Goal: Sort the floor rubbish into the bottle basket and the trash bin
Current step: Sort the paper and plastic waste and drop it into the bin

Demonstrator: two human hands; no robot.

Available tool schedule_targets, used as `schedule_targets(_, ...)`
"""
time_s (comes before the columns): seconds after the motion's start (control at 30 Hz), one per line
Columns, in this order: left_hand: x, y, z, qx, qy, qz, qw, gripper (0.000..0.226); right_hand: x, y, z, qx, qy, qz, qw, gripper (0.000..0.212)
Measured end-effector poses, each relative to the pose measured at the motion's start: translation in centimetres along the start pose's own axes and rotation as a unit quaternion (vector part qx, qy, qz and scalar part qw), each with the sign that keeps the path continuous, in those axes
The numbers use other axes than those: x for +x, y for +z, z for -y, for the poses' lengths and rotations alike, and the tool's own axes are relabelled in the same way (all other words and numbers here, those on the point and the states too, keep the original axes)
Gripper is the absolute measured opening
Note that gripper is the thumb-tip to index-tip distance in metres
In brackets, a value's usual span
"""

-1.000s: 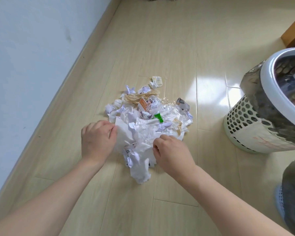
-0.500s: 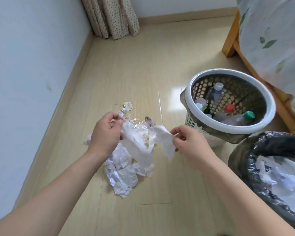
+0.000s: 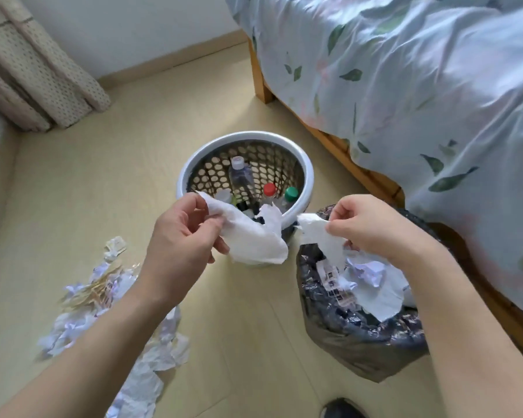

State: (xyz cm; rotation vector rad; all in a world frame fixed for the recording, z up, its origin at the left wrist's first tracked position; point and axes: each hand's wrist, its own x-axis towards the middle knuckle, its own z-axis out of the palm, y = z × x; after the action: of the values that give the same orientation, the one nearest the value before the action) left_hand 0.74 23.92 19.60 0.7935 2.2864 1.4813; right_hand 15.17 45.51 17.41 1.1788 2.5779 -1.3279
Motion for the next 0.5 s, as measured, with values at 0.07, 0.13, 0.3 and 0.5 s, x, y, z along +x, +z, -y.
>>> schedule_targets(0.07,0.3,2.3,-1.1,-0.014,0.014,0.034,0.999,0.007,0.2,-1.8,-1.8,-0.042,0.023,-0.017,0.999,0.006)
schedule_targets(0.13,0.5,5.0,-1.9,-0.03,0.022,0.062,0.997,0.006,0.2,-3.3,-4.1,-0.087,0.053,-0.036,0.994,0.01)
schedule_targets(0.3,-0.1,12.6,-1.5,0.068,0.058,0.169,0.981,0.009,-0.2,-4.0,-9.0,-0.146,0.118,-0.022,0.982,0.021)
schedule_targets(0.5,-1.1,22.1,3.4,0.463,0.198,0.362,0.784,0.014,0.6,-2.6,-11.5,-0.142,0.127,0.0,0.982,0.027)
